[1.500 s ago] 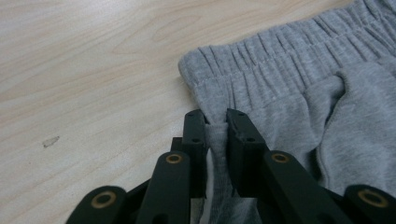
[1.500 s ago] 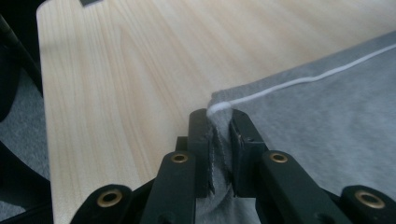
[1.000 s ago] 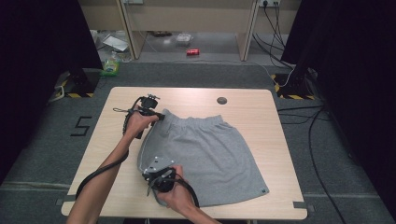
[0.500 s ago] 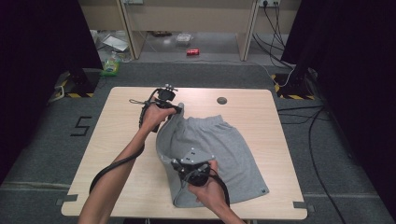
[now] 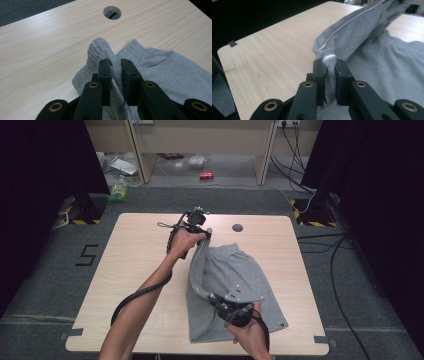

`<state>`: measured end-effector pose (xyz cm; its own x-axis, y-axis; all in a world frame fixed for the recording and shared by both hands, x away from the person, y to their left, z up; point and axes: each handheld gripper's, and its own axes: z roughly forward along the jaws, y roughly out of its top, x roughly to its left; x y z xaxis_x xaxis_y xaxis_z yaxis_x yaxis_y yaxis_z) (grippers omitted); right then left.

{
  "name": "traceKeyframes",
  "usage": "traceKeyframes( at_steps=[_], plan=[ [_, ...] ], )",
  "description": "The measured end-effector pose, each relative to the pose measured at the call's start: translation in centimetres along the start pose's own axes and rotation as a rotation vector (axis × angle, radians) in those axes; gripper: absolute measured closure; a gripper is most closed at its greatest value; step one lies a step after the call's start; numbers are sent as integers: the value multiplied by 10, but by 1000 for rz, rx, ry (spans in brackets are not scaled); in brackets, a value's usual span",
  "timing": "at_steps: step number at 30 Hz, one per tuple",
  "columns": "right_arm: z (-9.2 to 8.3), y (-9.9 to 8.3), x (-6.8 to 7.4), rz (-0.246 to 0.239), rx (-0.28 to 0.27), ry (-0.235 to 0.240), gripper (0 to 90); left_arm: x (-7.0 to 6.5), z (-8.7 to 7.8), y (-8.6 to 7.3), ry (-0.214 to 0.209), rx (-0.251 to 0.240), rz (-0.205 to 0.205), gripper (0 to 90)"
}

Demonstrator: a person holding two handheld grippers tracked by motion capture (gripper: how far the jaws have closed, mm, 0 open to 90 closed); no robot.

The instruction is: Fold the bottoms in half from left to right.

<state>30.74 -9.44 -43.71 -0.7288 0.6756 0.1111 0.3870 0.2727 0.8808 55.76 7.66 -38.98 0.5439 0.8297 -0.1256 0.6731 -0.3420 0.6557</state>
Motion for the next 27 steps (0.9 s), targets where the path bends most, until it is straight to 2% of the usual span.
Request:
traceKeyframes(
  at_steps=[5,11,17,27],
  plan=[
    [-31,-14,-16,48,-30,-50,812,-19,7,10,-19,-6,17,780],
    [-57,-33,-32,93,-48,-101,812,-39,18,18,-32,-1,30,779],
    [-71,-46,-41,131,-54,-127,812,-55,27,23,-48,0,41,779],
    [-96,-60,-50,159,-82,-183,813,-70,40,29,-72,-4,32,780]
  ],
)
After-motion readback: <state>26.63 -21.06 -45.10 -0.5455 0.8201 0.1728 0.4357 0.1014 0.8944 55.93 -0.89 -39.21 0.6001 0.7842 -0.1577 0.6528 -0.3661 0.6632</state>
